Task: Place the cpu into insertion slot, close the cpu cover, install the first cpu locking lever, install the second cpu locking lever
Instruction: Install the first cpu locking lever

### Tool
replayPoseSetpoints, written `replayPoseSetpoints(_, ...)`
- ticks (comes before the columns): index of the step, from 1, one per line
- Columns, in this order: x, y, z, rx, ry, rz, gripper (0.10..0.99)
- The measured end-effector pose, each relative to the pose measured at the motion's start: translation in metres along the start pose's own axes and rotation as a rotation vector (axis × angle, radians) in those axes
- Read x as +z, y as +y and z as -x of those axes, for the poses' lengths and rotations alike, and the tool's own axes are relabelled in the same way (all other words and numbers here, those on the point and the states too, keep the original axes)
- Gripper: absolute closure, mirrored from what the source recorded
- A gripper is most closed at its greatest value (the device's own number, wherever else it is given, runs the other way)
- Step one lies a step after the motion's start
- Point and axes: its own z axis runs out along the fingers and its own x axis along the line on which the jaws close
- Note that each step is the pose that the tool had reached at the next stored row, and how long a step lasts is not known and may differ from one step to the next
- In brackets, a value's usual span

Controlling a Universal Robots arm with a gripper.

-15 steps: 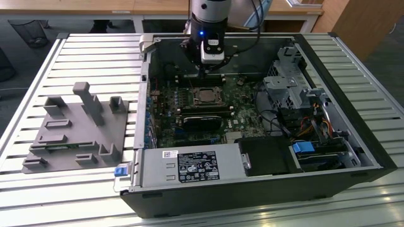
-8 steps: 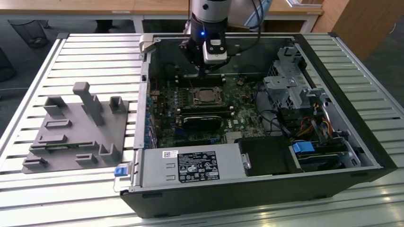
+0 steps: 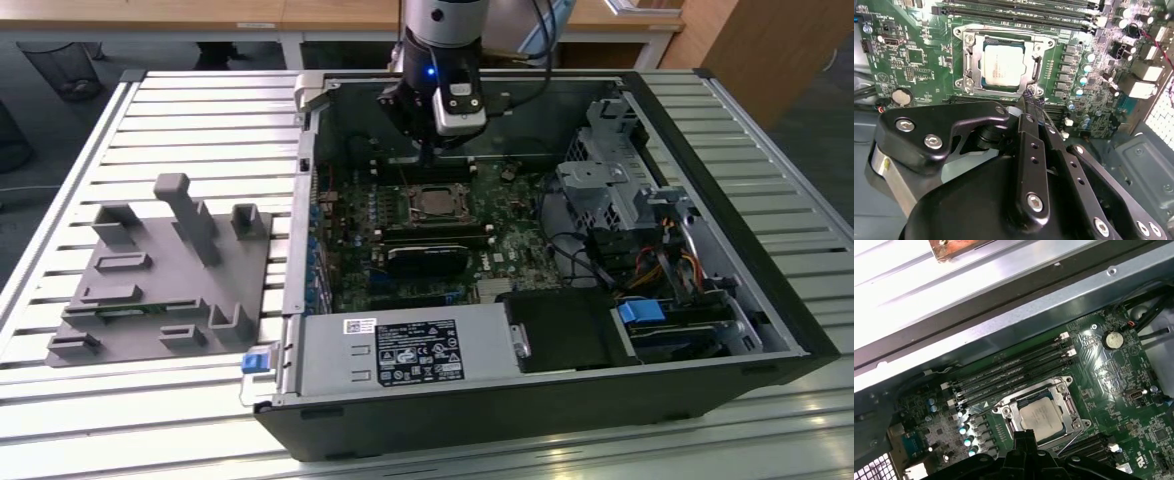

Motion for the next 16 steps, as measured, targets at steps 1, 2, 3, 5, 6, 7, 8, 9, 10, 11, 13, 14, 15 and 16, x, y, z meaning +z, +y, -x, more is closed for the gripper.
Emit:
replayPoseSetpoints(1, 0.0000, 0.0000, 0.0000, -0.008, 0.0003, 0.000, 0.980)
replayPoseSetpoints(2, 0.0000, 0.0000, 0.0000, -0.015, 0.0006, -0.001, 0.980)
replayPoseSetpoints(3, 0.0000, 0.0000, 0.0000, -0.022, 0.0008, -0.001, 0.980)
replayPoseSetpoints(5, 0.0001, 0.0000, 0.0000, -0.035, 0.0012, -0.002, 0.980)
replayPoseSetpoints(6, 0.0000, 0.0000, 0.0000, -0.041, 0.0013, -0.002, 0.980)
replayPoseSetpoints(7, 0.0001, 0.0000, 0.0000, -0.049, 0.0013, -0.002, 0.980)
replayPoseSetpoints(8, 0.0002, 0.0000, 0.0000, -0.058, 0.0011, -0.003, 0.980)
replayPoseSetpoints(9, 0.0003, 0.0000, -0.0001, -0.066, 0.0003, -0.003, 0.980)
replayPoseSetpoints(10, 0.0006, -0.0001, -0.0001, -0.073, -0.0015, -0.002, 0.980)
replayPoseSetpoints(11, 0.0008, -0.0001, -0.0002, -0.079, -0.0046, -0.001, 0.980)
replayPoseSetpoints(13, 0.0015, -0.0002, -0.0003, -0.088, -0.0145, 0.003, 0.980)
replayPoseSetpoints(14, 0.0018, -0.0002, -0.0003, -0.094, -0.0198, 0.005, 0.980)
replayPoseSetpoints(15, 0.0021, -0.0003, -0.0003, -0.102, -0.0227, 0.005, 0.980)
replayPoseSetpoints(16, 0.0025, -0.0003, -0.0002, -0.115, -0.0240, 0.006, 0.980)
